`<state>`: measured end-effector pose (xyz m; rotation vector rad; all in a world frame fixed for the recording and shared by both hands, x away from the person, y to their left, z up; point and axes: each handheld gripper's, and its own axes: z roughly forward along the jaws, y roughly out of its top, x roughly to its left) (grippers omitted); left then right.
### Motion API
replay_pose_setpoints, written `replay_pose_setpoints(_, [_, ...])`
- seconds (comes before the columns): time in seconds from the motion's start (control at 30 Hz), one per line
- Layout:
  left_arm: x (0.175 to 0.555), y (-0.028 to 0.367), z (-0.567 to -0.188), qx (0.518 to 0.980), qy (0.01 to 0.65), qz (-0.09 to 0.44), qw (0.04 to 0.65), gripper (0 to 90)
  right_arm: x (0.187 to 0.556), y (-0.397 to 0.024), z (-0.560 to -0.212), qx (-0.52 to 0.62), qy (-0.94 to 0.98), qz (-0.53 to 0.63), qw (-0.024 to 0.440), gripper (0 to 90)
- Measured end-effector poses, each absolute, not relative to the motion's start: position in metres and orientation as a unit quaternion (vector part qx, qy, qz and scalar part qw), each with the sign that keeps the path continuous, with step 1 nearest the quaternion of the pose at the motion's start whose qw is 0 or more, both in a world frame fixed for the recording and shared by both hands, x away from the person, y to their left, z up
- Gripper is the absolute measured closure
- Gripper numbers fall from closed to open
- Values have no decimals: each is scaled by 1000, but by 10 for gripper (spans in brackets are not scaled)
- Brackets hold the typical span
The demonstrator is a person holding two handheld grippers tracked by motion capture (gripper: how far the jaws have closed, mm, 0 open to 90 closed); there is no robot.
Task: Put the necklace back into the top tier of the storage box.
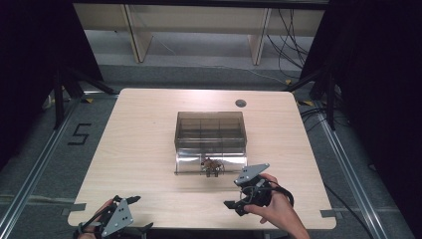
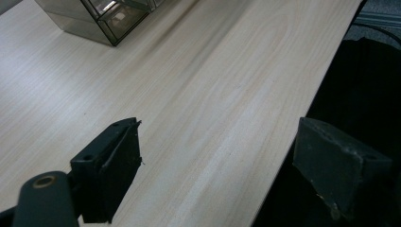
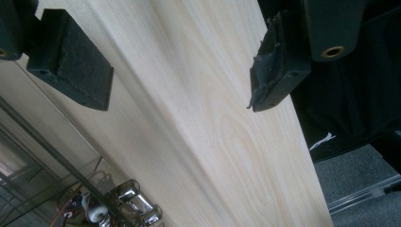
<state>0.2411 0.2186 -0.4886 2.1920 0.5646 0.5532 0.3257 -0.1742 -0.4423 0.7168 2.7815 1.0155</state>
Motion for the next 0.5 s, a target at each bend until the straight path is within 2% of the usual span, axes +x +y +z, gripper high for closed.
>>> replay_pose_setpoints(0.43, [241, 218, -490, 859, 227, 221, 402, 151, 314, -185, -456, 253, 904, 340, 57, 235])
replay_pose_setpoints(0.5, [241, 220, -487, 867, 221, 222, 388, 151, 311, -187, -456, 264, 903, 335, 51, 233])
